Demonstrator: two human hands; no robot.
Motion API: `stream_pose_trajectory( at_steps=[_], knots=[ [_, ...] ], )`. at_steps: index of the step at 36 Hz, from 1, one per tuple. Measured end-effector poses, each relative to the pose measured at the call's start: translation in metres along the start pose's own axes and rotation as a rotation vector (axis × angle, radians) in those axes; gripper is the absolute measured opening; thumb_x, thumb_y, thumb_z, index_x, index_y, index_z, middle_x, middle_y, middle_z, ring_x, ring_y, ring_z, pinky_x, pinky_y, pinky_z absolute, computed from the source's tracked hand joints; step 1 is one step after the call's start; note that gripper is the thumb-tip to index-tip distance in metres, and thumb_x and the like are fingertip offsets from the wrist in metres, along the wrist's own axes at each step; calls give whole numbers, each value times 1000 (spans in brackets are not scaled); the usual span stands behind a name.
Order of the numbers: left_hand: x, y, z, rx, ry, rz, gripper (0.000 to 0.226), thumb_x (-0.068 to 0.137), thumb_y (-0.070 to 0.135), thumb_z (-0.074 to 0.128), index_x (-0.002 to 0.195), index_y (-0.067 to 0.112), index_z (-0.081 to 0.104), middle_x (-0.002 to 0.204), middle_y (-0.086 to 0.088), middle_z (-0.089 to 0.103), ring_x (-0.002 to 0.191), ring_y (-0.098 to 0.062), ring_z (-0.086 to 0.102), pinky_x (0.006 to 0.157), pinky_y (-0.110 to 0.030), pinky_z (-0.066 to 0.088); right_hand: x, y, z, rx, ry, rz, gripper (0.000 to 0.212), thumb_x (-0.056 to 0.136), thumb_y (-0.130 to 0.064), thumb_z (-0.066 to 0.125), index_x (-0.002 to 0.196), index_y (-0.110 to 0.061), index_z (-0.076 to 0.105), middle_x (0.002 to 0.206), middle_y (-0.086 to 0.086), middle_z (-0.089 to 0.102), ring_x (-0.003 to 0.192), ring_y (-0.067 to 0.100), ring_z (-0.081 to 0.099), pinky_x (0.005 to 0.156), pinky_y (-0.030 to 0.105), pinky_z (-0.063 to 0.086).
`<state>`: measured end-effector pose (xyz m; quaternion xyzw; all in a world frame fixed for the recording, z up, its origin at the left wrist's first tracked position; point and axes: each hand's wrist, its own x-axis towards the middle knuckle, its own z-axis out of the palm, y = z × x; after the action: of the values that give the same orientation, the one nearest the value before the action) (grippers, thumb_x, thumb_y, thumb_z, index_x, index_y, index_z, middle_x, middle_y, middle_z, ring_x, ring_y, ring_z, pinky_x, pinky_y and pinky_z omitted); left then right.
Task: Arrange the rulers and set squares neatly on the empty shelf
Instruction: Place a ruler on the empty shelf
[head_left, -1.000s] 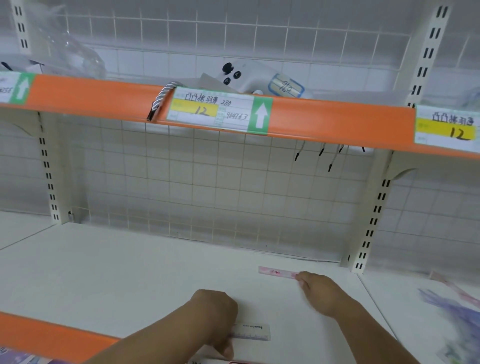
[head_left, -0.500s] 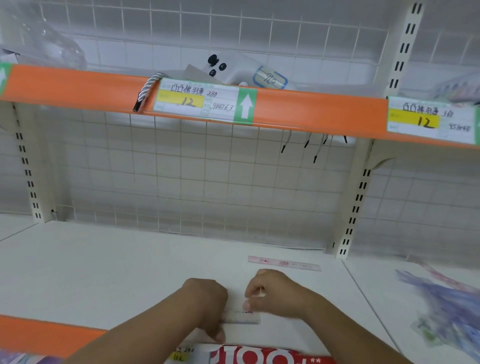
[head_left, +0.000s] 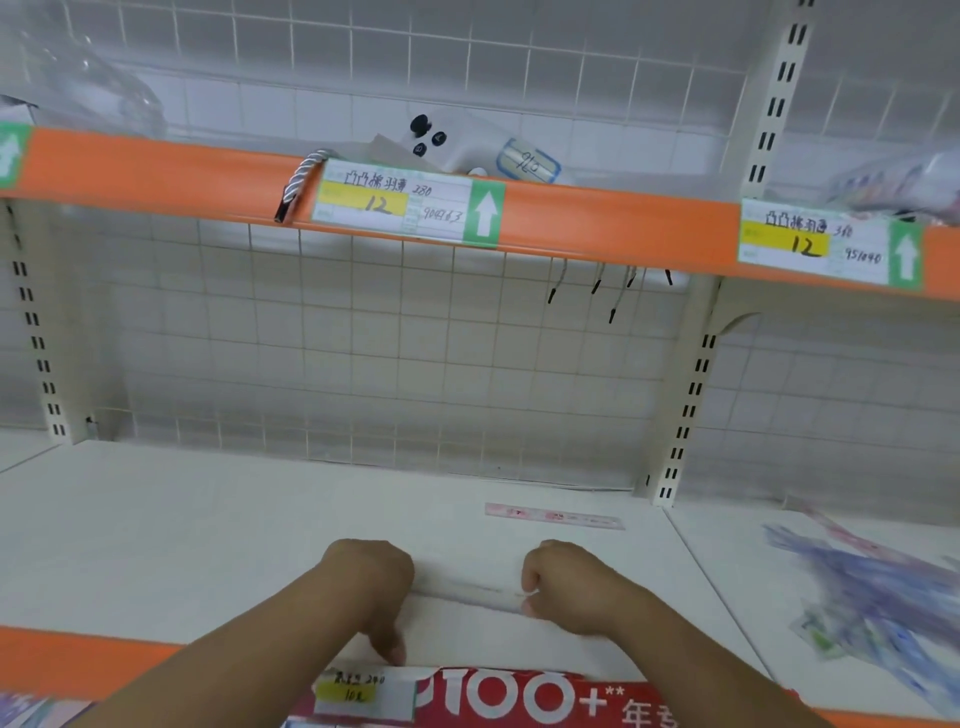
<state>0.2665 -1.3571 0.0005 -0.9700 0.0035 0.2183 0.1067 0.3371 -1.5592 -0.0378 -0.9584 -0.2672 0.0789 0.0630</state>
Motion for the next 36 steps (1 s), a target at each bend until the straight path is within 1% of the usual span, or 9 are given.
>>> stream_pose_trajectory(
  at_steps=[6, 10, 11, 13, 16, 20, 24, 28, 36],
  knots=[
    [-1, 2, 2, -13, 30, 24, 61, 83, 51, 66, 124, 8, 53, 98, -1, 53, 87, -17, 50, 84, -28, 44, 1, 10, 7, -26, 175, 44, 24, 94, -23, 52, 113, -15, 63, 105, 1, 56, 91, 16, 50, 82, 27, 42],
    [-2, 7, 2, -5, 24, 55, 58, 85, 54, 62, 118, 6, 58, 92, -1, 53, 84, -18, 50, 81, -28, 44, 3, 4, 21, -175, 167, -16, 20, 94, -14, 42, 83, -14, 59, 74, 0, 47, 79, 21, 48, 58, 25, 35],
    [-1, 8, 3, 0, 16, 59, 58, 85, 55, 61, 116, 6, 60, 90, -1, 53, 84, -18, 51, 80, -28, 44, 4, 2, 25, -197, 148, -20, 21, 95, -15, 41, 82, -15, 57, 73, 0, 47, 78, 21, 48, 57, 25, 34],
    [-1, 9, 4, 14, 0, 64, 54, 86, 54, 59, 111, 6, 62, 84, 0, 53, 83, -19, 51, 77, -29, 43, 8, 1, 29, -197, 127, -27, 20, 97, -18, 40, 85, -16, 56, 88, 5, 60, 78, 20, 48, 65, 27, 39],
    [-2, 11, 4, 38, 6, 75, 49, 89, 50, 59, 109, 6, 63, 85, 0, 53, 83, -19, 51, 78, -29, 44, 15, -4, 29, -128, 121, -42, 28, 100, -25, 37, 95, -11, 60, 105, 8, 64, 84, 21, 51, 75, 30, 41],
    [-3, 11, 5, 65, 24, 81, 48, 90, 47, 59, 115, 6, 62, 89, -2, 53, 83, -21, 51, 82, -31, 46, 31, -12, 29, -64, 128, -57, 32, 99, -26, 35, 106, -10, 62, 103, 6, 63, 93, 23, 58, 78, 31, 43],
    [-4, 11, 6, 84, 18, 83, 43, 91, 45, 58, 110, 7, 60, 75, -3, 48, 83, -22, 50, 80, -31, 45, 47, -23, 30, -50, 137, -72, 31, 99, -26, 36, 113, -10, 59, 111, 7, 62, 95, 23, 56, 81, 32, 44],
    [-4, 12, 6, 81, 27, 81, 46, 91, 44, 57, 117, 5, 58, 93, -6, 51, 85, -22, 49, 85, -32, 46, 59, -36, 30, -35, 129, -88, 34, 99, -27, 35, 119, -11, 57, 121, 7, 58, 108, 25, 55, 92, 34, 44],
    [-3, 11, 7, 78, 51, 91, 44, 92, 41, 57, 115, 4, 59, 100, -12, 57, 107, -29, 60, 79, -33, 42, 83, -51, 28, -21, 93, -108, 33, 98, -25, 34, 116, -11, 58, 119, 7, 59, 107, 26, 54, 90, 35, 46]
  ],
)
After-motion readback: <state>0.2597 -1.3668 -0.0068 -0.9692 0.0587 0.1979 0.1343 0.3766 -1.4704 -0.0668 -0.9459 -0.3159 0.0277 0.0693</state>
